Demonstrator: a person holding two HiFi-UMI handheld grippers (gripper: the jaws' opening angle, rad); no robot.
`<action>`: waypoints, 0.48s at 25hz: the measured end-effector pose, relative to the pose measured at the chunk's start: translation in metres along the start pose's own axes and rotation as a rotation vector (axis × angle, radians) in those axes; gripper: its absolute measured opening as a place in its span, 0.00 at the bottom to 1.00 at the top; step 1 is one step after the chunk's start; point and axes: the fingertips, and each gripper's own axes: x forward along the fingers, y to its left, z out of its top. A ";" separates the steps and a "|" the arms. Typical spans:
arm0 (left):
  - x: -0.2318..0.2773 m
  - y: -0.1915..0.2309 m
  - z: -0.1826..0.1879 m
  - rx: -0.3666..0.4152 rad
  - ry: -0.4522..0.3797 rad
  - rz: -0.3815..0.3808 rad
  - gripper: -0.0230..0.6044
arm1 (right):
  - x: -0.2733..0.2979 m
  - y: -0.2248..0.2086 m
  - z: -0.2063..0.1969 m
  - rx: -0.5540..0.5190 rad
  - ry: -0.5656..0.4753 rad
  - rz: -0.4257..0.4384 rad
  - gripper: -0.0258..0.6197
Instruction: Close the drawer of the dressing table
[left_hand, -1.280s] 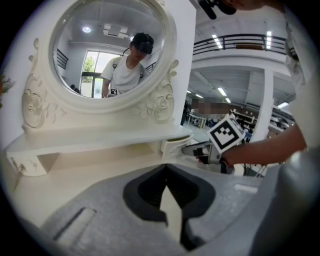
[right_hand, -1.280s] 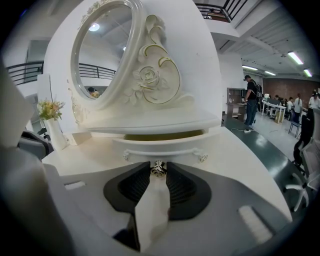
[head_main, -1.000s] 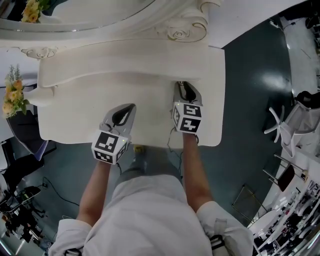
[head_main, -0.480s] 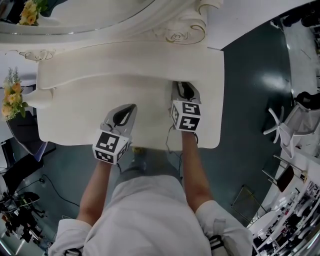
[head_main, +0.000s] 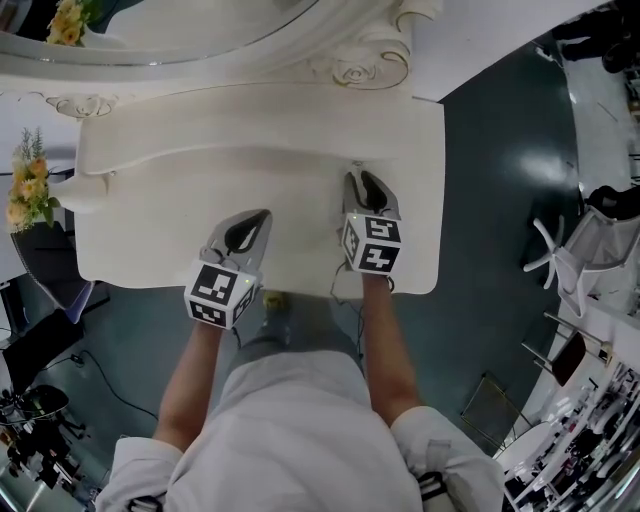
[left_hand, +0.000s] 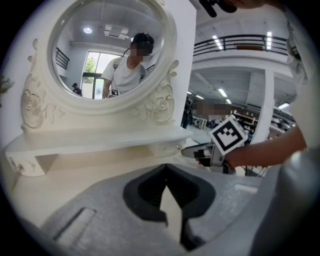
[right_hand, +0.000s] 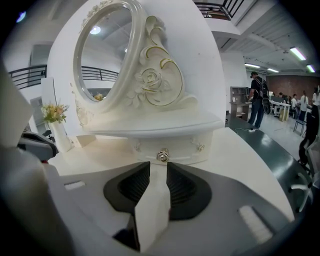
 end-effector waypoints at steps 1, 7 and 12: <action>-0.002 -0.001 0.000 0.001 -0.001 -0.001 0.04 | -0.005 0.002 -0.002 -0.001 -0.002 0.000 0.19; -0.019 -0.014 0.001 0.013 -0.022 -0.016 0.04 | -0.040 0.024 -0.017 -0.032 -0.008 0.011 0.19; -0.041 -0.025 0.003 0.019 -0.047 -0.026 0.04 | -0.079 0.035 -0.024 -0.028 -0.035 -0.002 0.19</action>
